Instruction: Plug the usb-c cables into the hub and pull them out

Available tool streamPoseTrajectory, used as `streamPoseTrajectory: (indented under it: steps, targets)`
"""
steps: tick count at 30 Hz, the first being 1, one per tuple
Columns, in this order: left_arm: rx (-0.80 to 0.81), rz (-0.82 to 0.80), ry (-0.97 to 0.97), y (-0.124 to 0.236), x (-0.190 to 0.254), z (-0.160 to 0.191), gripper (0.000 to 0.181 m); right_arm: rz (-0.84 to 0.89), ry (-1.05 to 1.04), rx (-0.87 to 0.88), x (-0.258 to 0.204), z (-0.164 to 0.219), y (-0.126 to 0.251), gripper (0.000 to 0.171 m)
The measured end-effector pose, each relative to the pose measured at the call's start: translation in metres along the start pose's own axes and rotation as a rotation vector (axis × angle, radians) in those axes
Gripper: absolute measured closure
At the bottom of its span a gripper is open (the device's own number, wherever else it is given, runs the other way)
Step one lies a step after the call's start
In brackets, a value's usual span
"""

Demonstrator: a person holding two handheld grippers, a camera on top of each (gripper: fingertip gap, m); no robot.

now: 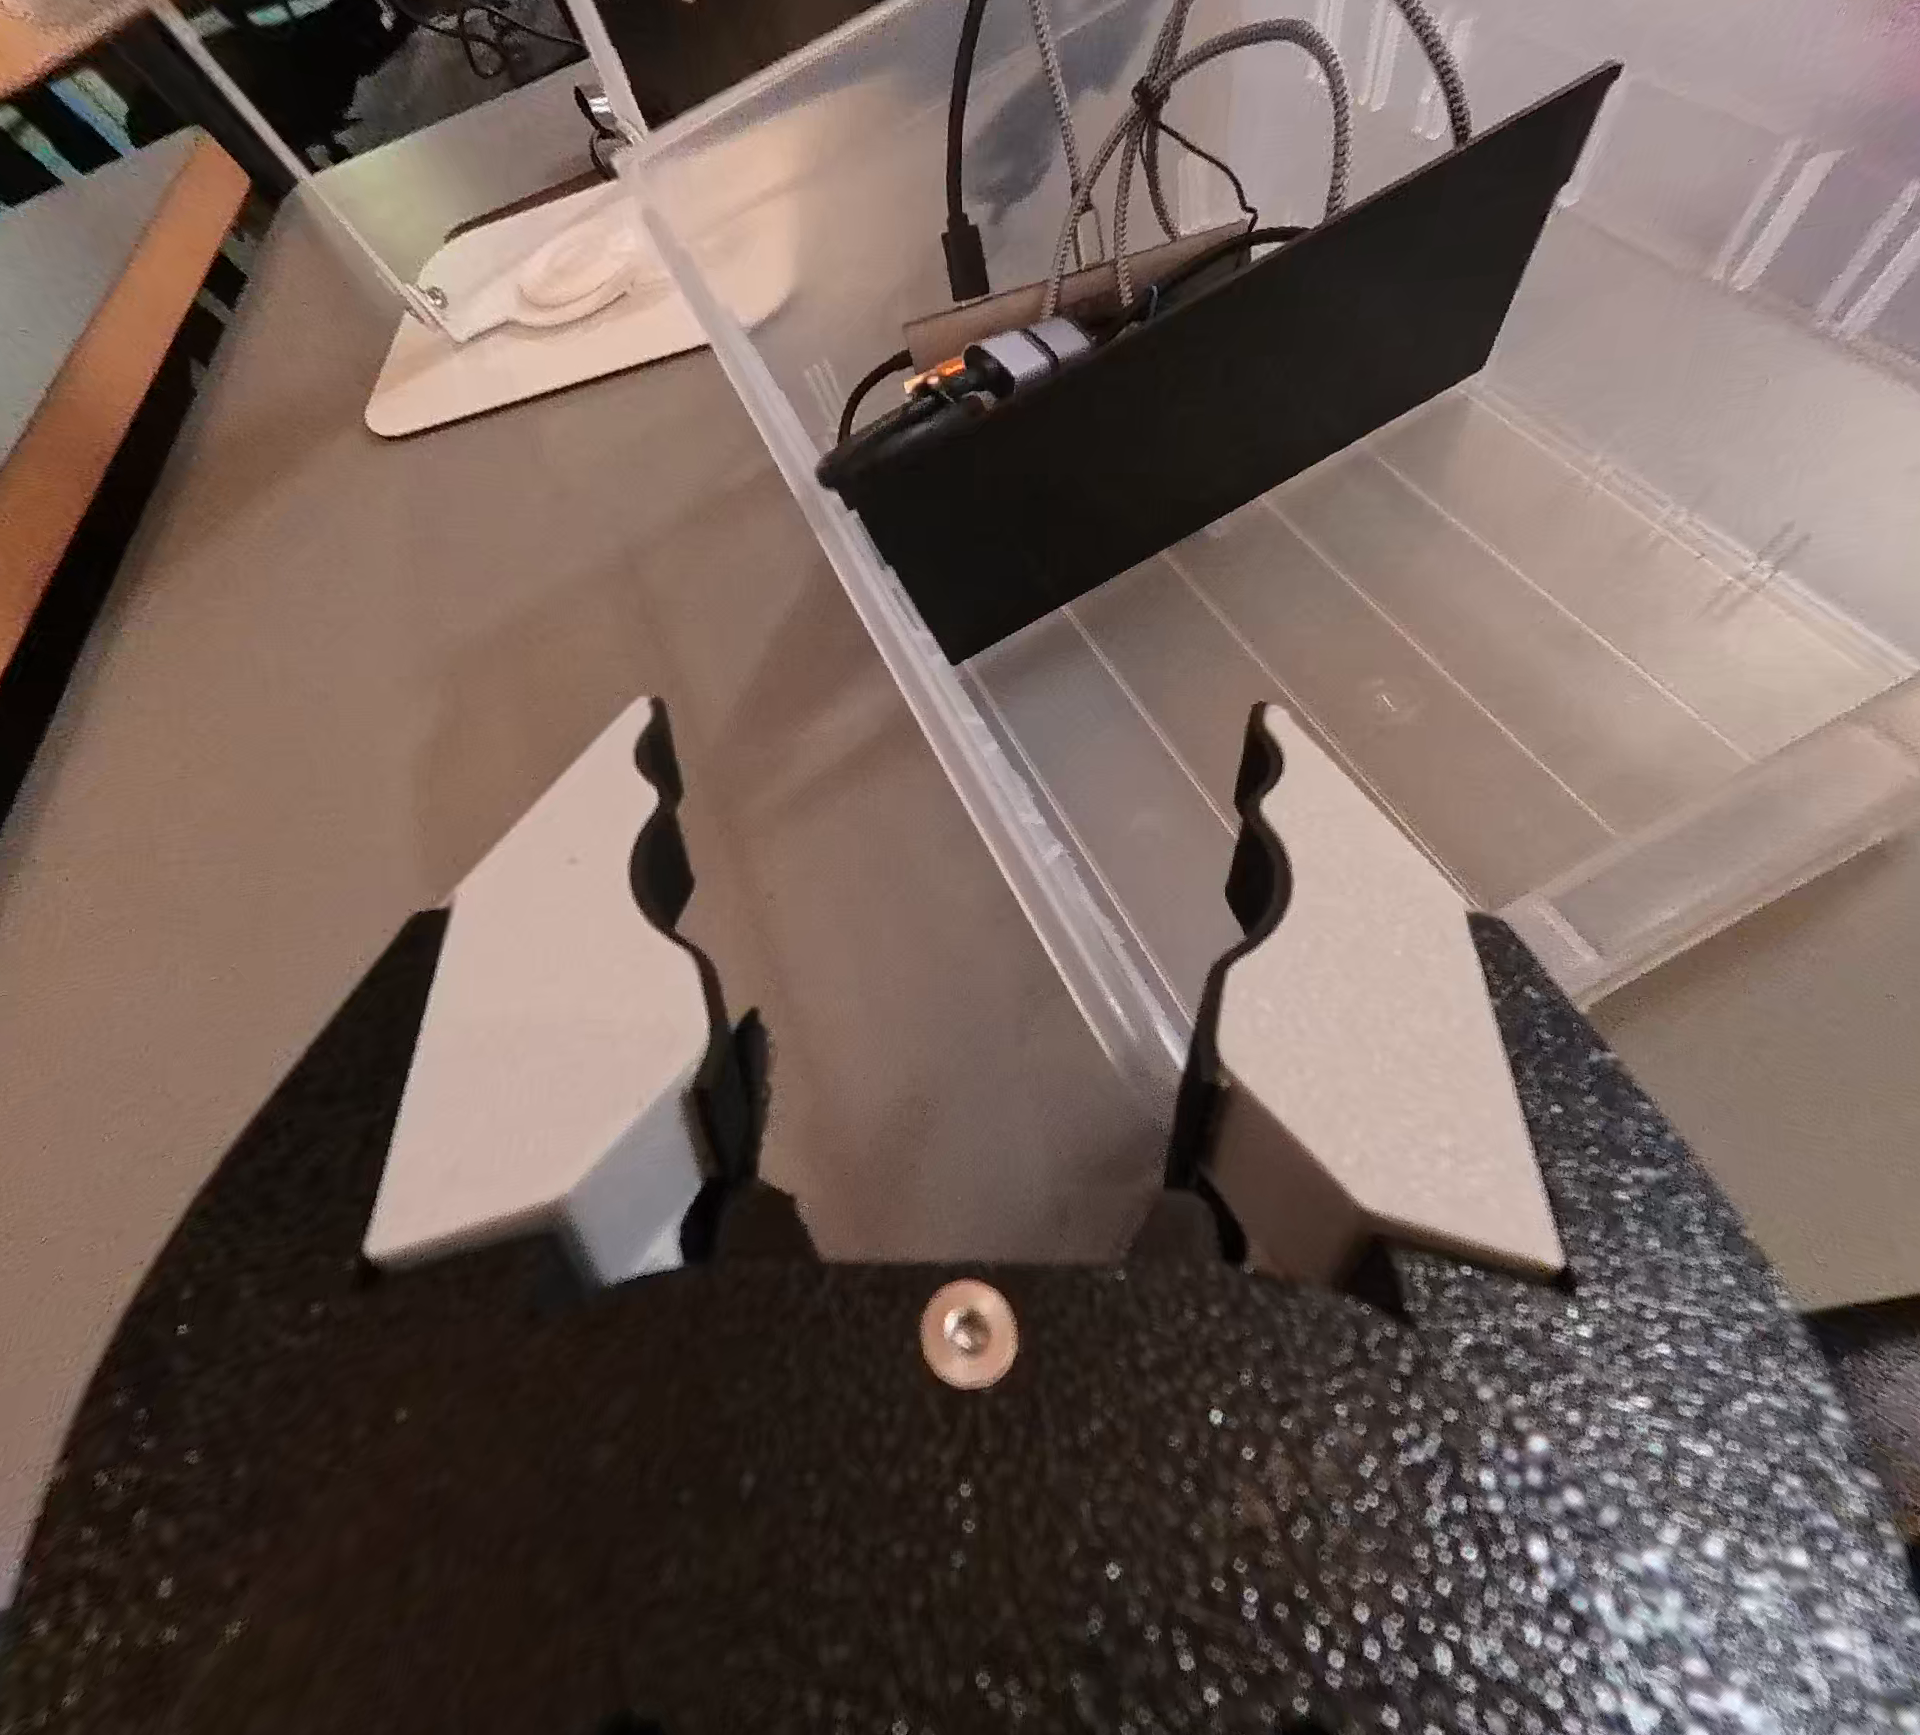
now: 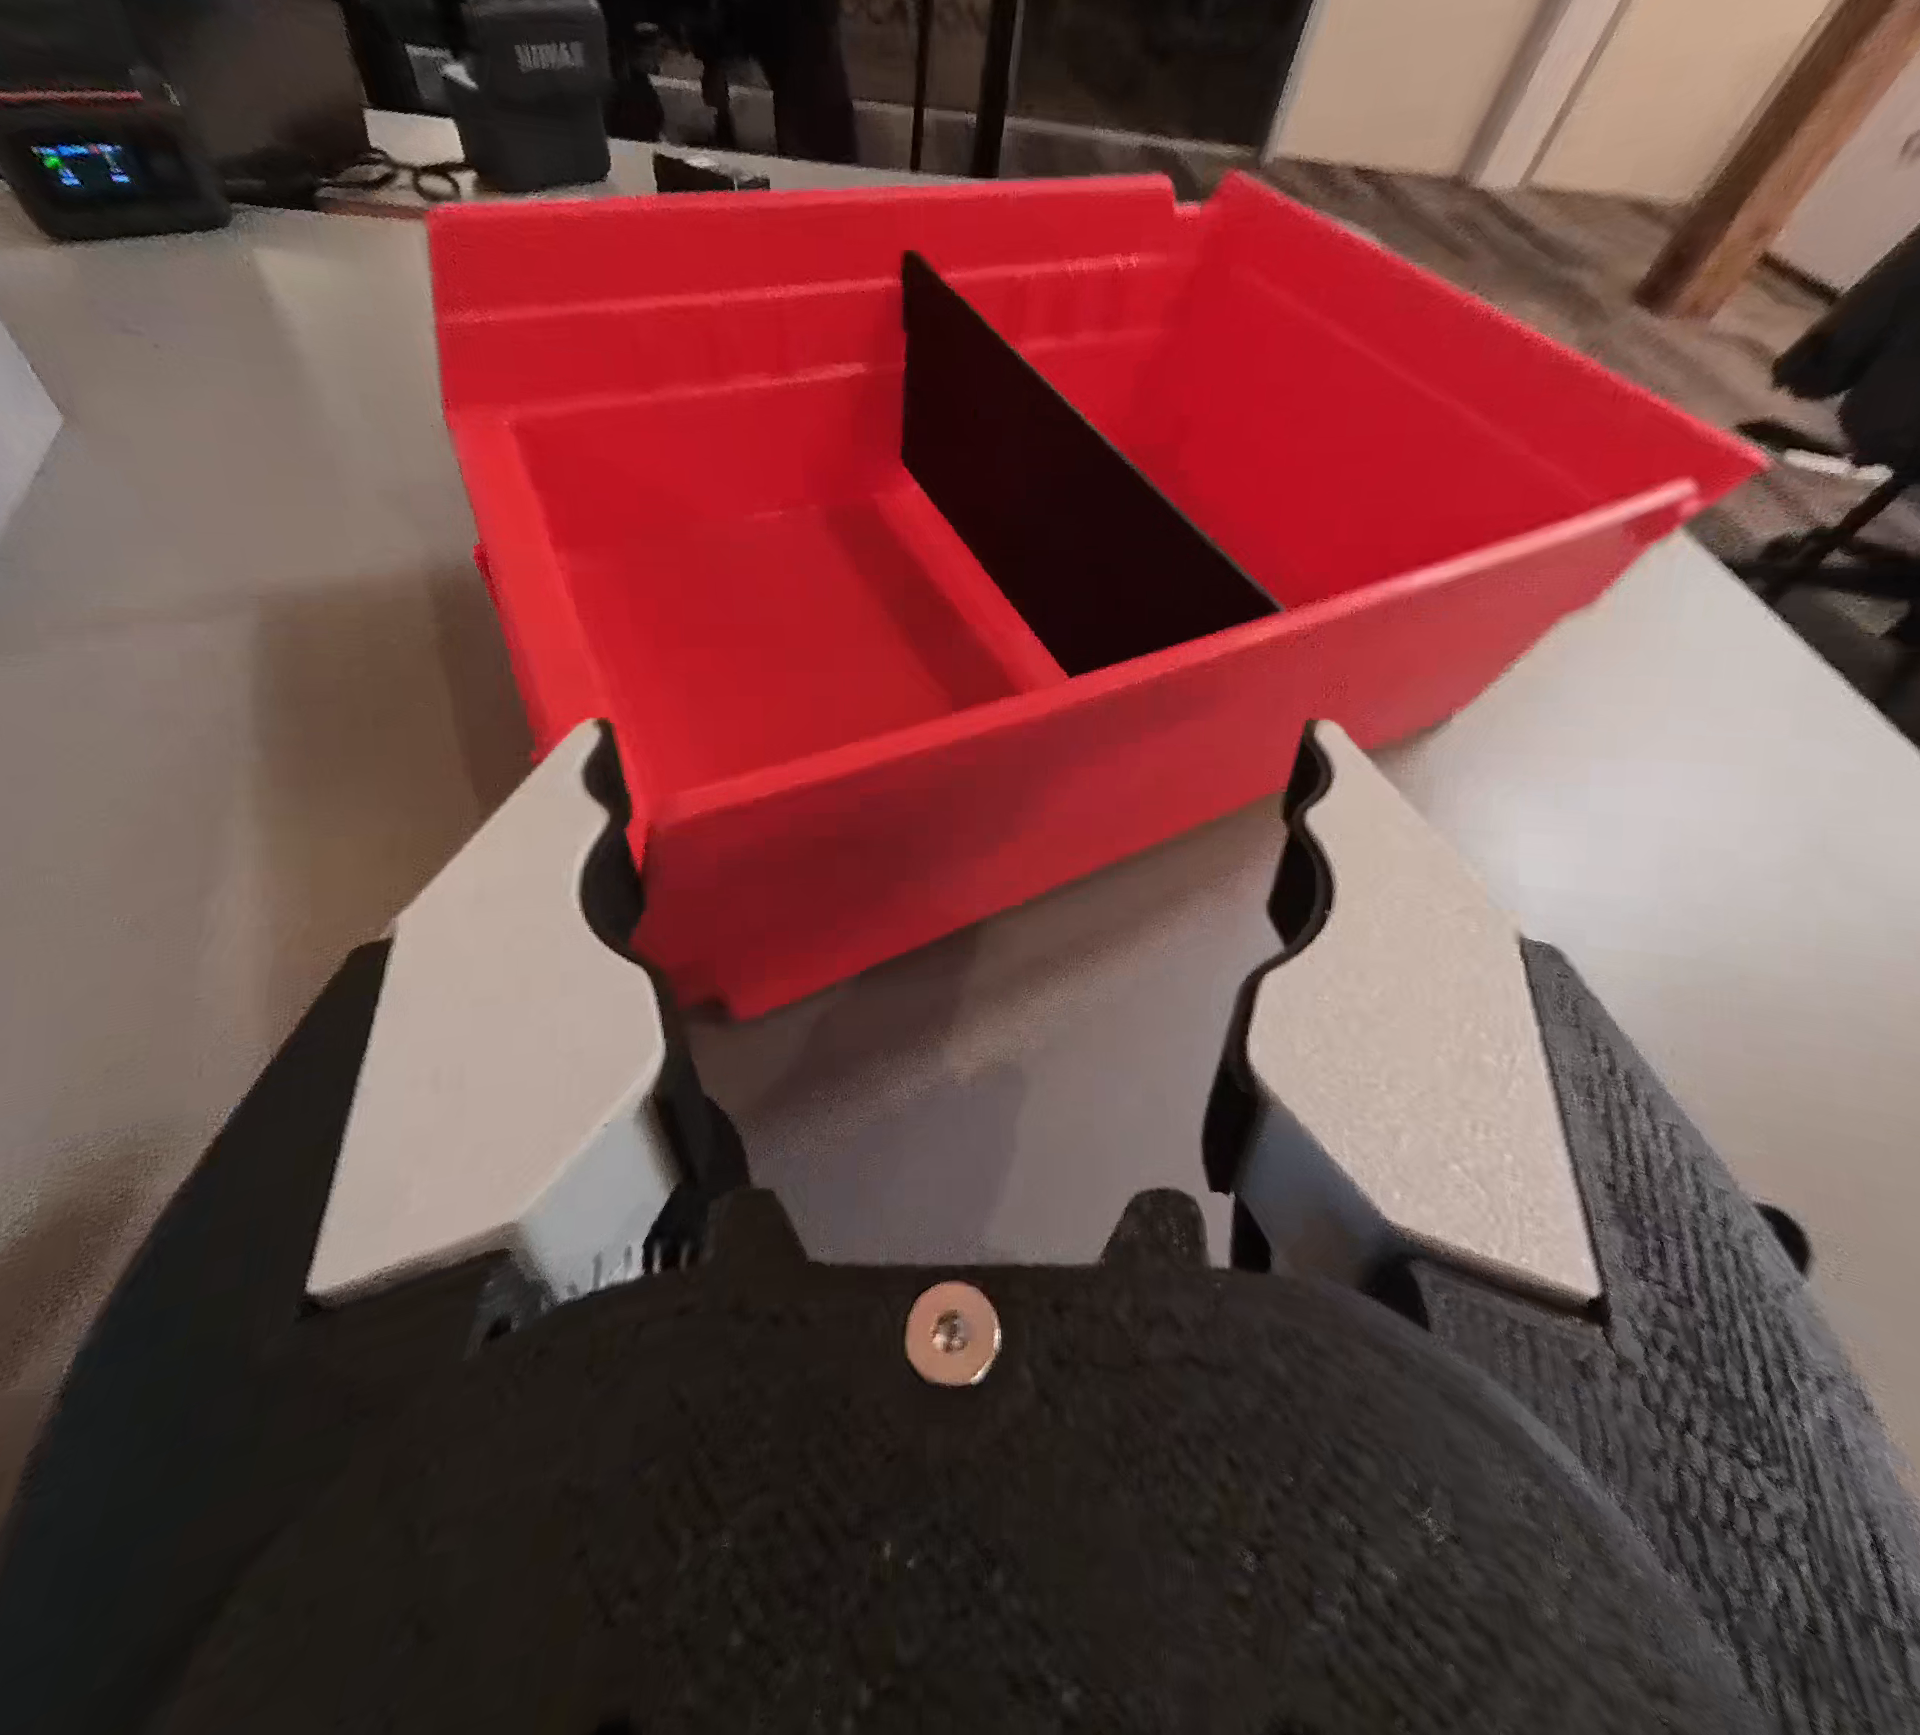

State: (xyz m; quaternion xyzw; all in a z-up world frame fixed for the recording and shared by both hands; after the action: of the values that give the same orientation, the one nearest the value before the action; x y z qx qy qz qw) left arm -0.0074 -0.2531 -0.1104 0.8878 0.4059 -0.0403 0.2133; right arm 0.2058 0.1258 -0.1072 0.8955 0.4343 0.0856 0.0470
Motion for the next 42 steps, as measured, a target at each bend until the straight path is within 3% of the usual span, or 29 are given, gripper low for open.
streamPoseTrajectory:
  steps: [2,5,8,10,12,15,29,32,34,35,36,38,39,42]
  targets:
    - [0.008,0.008,0.028,-0.001,-0.004,0.003,0.083,0.016,-0.010,-0.042,0.012,0.005,0.005,0.056]
    - [0.016,-0.002,0.062,0.000,-0.018,0.008,0.107,0.060,-0.008,-0.086,0.039,0.011,0.012,0.082]
    - [0.026,0.009,0.084,0.000,-0.033,0.012,0.146,0.095,-0.003,-0.121,0.068,0.018,0.015,0.128]
    - [0.023,0.020,0.090,-0.001,-0.041,0.015,0.171,0.112,0.008,-0.154,0.084,0.025,0.013,0.148]
    - [0.016,-0.004,0.082,-0.002,-0.053,0.017,0.174,0.114,0.019,-0.154,0.095,0.028,0.009,0.165]
    - [0.019,-0.016,0.075,-0.001,-0.064,0.021,0.174,0.129,-0.007,-0.157,0.111,0.030,0.006,0.167]
    - [-0.003,-0.183,0.170,0.041,-0.143,0.056,0.174,0.082,-0.014,-0.178,0.176,0.038,0.013,0.168]
    - [-0.003,-0.197,0.192,0.044,-0.150,0.061,0.173,0.082,0.053,-0.181,0.181,0.031,0.016,0.160]
    - [-0.019,-0.252,0.192,0.051,-0.155,0.061,0.149,0.150,0.135,-0.059,0.190,0.000,0.025,0.129]
    - [-0.017,-0.292,0.163,0.058,-0.158,0.057,0.136,0.169,0.156,0.009,0.191,-0.018,0.032,0.121]
    - [-0.007,-0.340,0.122,0.066,-0.161,0.050,0.124,0.160,0.169,0.080,0.187,-0.037,0.039,0.117]
    - [0.055,-0.483,0.028,0.086,-0.172,0.025,0.076,0.118,0.190,0.244,0.171,-0.078,0.054,0.112]
    - [0.095,-0.526,-0.015,0.093,-0.173,0.009,0.063,0.089,0.194,0.330,0.158,-0.097,0.060,0.110]
    - [0.219,-0.423,-0.029,0.088,-0.143,-0.041,0.047,-0.020,0.121,0.541,0.111,-0.146,0.067,0.064]
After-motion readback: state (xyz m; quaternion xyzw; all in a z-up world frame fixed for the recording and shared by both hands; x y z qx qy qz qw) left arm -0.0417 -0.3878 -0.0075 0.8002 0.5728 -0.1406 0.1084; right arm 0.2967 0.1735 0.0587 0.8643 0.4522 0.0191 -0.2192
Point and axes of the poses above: each gripper's, where its closed fingertips meet, y back along the fingers, z out of its underside, x = y × z across the jaws, the point moved 1 cm from there along y, back along the fingers, and after that the axes turned 9 degrees about x, right-handed, at the moved point
